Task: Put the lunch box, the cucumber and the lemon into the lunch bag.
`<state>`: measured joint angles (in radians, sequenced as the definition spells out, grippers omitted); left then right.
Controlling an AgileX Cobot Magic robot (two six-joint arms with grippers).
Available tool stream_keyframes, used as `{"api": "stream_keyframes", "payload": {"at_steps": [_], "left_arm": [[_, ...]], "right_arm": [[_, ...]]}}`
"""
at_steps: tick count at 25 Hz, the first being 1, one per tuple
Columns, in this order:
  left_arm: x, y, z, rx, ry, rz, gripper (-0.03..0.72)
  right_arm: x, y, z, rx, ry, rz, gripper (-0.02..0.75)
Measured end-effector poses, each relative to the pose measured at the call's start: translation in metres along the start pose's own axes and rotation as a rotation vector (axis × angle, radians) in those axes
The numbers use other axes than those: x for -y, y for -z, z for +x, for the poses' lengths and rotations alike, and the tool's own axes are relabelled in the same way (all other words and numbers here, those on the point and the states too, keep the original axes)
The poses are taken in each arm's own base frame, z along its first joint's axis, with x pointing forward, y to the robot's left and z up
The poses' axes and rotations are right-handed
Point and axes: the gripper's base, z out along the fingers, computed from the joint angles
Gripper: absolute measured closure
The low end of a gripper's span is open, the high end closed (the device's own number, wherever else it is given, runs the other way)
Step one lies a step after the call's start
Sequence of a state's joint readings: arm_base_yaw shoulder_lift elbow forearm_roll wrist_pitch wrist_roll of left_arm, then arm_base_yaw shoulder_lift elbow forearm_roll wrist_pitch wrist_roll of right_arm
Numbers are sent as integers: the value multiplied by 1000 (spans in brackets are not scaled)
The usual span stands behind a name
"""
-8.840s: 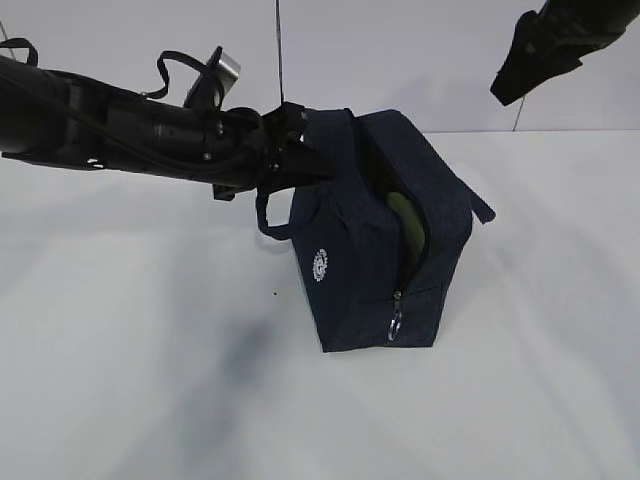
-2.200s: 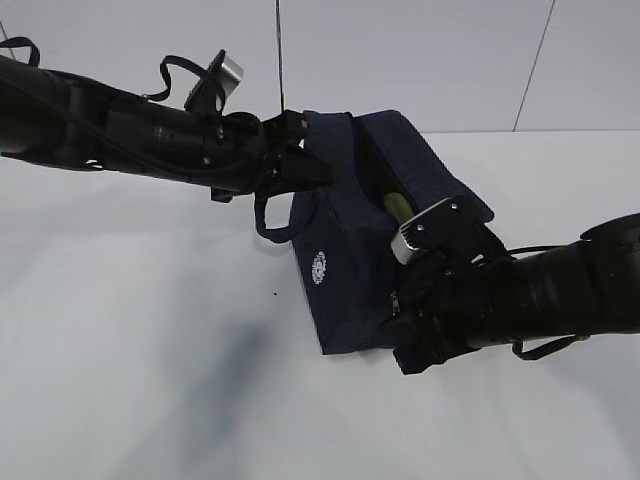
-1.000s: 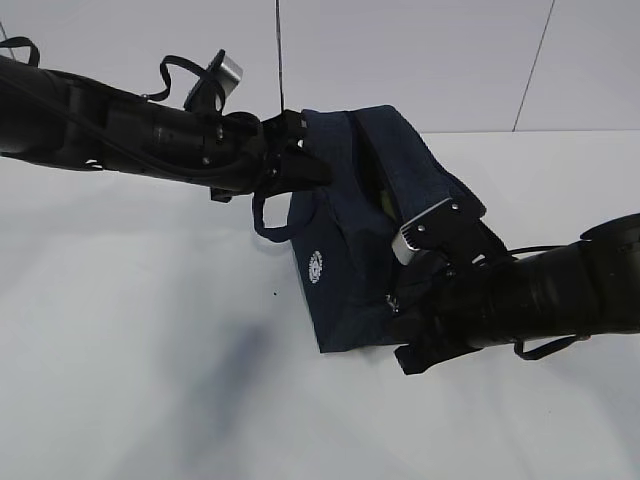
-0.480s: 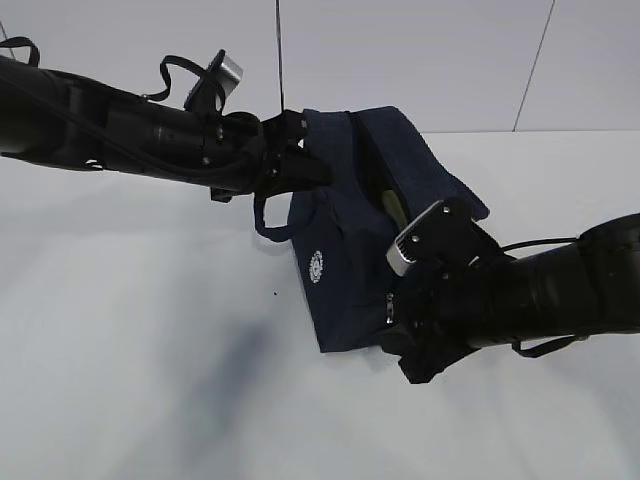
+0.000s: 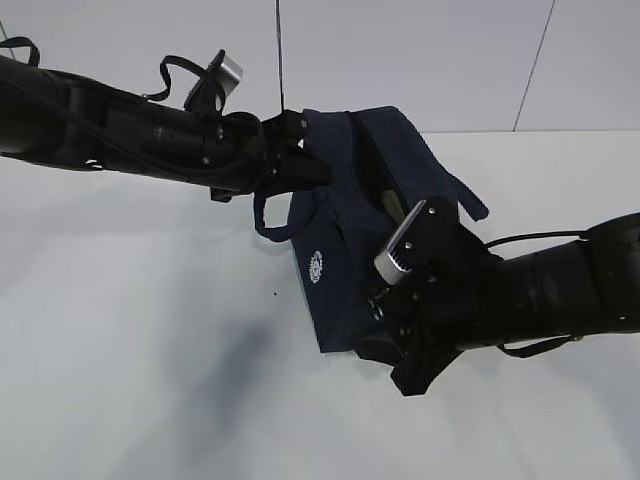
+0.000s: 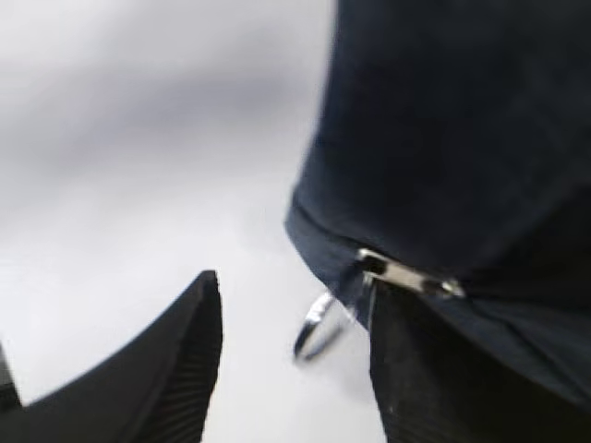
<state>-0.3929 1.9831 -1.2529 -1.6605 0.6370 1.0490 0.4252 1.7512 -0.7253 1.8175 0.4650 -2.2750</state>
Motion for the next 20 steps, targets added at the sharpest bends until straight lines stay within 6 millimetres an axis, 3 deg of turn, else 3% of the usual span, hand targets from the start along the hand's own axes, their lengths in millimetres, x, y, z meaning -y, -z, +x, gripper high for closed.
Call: {"api": "stream_keyframes", "payload": {"at_steps": [10, 14, 20], "left_arm": [[0, 0, 0, 0, 0, 0, 694], [0, 0, 0, 0, 0, 0, 694], [0, 0, 0, 0, 0, 0, 694]], "right_arm": [[3, 0, 2, -23, 6, 27, 339], [3, 0, 2, -26, -81, 33, 344], [4, 0, 3, -34, -117, 47, 408]]}}
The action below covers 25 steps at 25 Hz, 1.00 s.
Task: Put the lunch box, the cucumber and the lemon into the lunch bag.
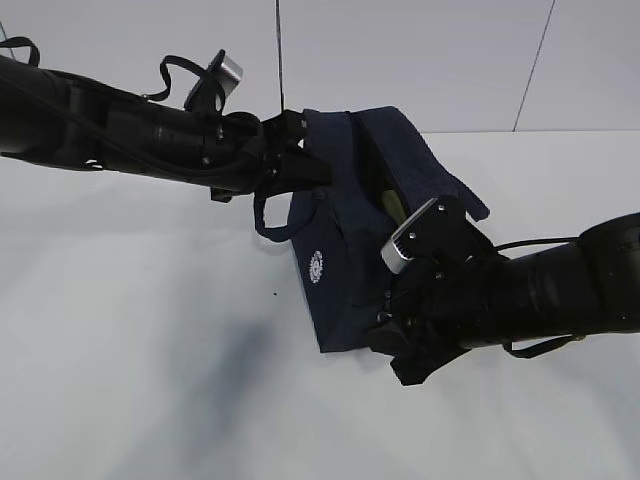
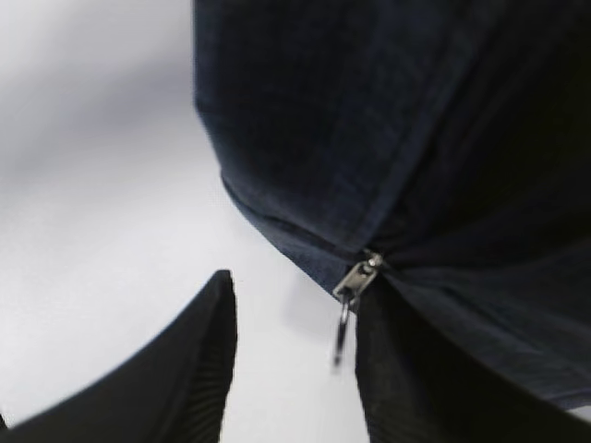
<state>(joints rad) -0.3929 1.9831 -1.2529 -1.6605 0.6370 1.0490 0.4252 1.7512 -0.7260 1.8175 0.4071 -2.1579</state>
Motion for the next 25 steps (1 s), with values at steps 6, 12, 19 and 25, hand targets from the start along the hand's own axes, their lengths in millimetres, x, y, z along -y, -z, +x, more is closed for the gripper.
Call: {"api": "stream_keyframes", "payload": {"at_steps": [6, 12, 19, 25], "left_arm": [[0, 0, 0, 0, 0, 0, 694], [0, 0, 0, 0, 0, 0, 694], [0, 0, 0, 0, 0, 0, 694], [0, 0, 0, 0, 0, 0, 694]], "right_arm": [[0, -2, 2, -8, -3, 0, 475], [-2, -15, 10, -24, -25, -62, 487], [2, -16, 4, -12, -17, -49, 488], [3, -16, 6, -26, -44, -29, 488]]}}
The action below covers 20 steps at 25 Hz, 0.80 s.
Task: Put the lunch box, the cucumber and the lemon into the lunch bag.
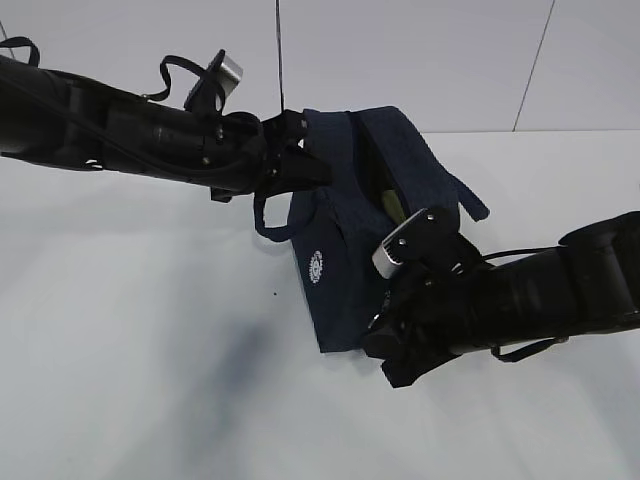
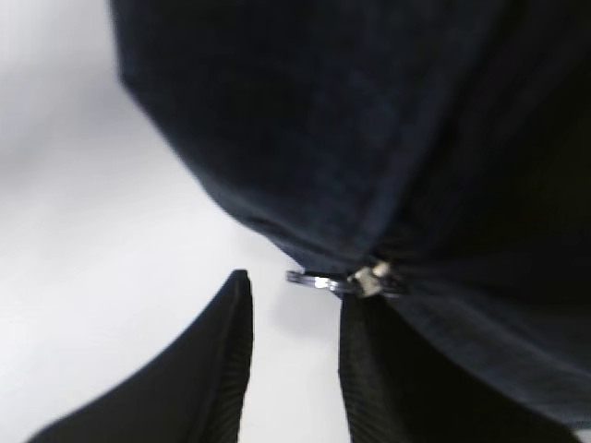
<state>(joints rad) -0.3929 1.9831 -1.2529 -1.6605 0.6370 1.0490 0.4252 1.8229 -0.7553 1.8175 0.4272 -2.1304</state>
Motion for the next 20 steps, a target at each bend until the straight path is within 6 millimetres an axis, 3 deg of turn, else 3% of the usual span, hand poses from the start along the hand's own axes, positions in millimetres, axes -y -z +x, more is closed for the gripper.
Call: {"api": "stream_keyframes", "payload": {"at_steps": [9, 20], "left_arm": [[0, 0, 0, 0, 0, 0, 694], [0, 0, 0, 0, 0, 0, 694]], "right_arm": [[2, 7, -5, 6, -15, 45, 430], [6, 8, -2, -17, -101, 91, 423]]}}
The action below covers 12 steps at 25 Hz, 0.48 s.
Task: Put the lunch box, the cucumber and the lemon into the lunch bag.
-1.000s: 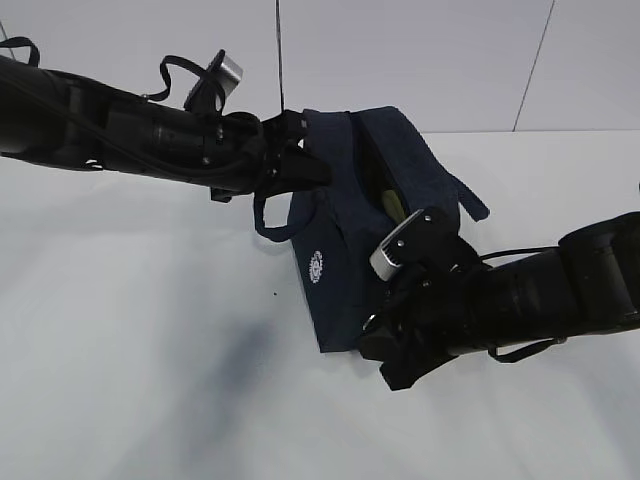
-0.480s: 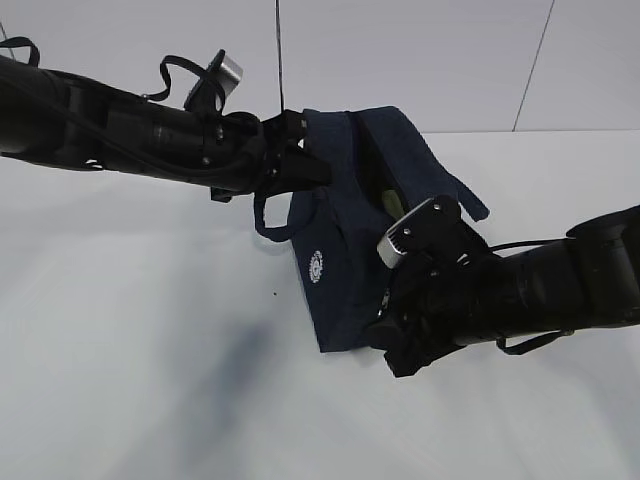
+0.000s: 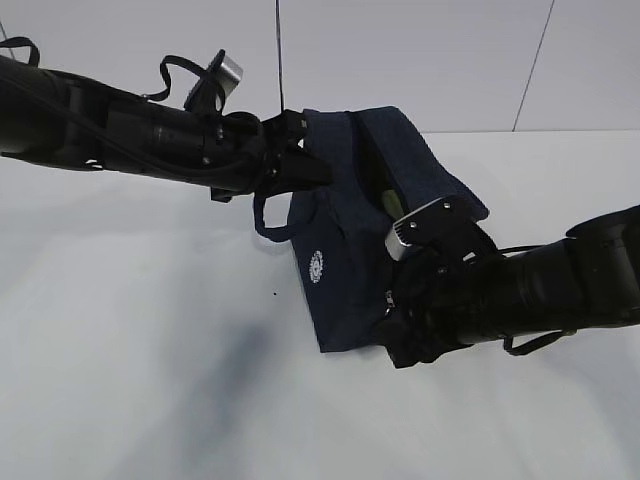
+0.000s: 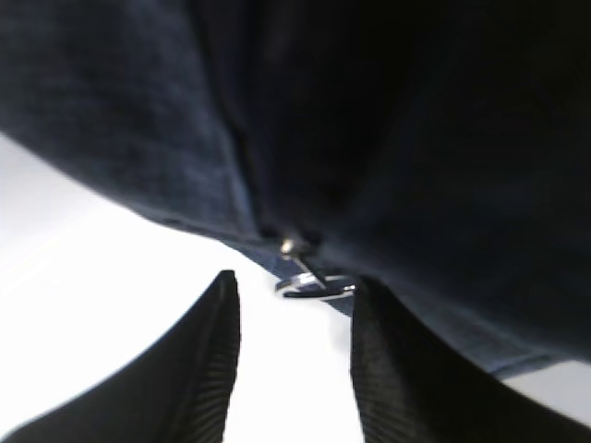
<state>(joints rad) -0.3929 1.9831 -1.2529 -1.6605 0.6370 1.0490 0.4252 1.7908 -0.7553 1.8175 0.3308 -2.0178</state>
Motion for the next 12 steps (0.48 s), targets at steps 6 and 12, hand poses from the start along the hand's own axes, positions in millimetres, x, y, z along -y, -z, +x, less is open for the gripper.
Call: {"api": "stream_keyframes", "payload": {"at_steps": [6, 12], "left_arm": [[0, 0, 0, 0, 0, 0, 694], [0, 0, 0, 0, 0, 0, 694]], "right_arm": [[2, 1, 0, -8, -17, 22, 423], [-5, 1, -3, 26, -17, -50, 423]]}}
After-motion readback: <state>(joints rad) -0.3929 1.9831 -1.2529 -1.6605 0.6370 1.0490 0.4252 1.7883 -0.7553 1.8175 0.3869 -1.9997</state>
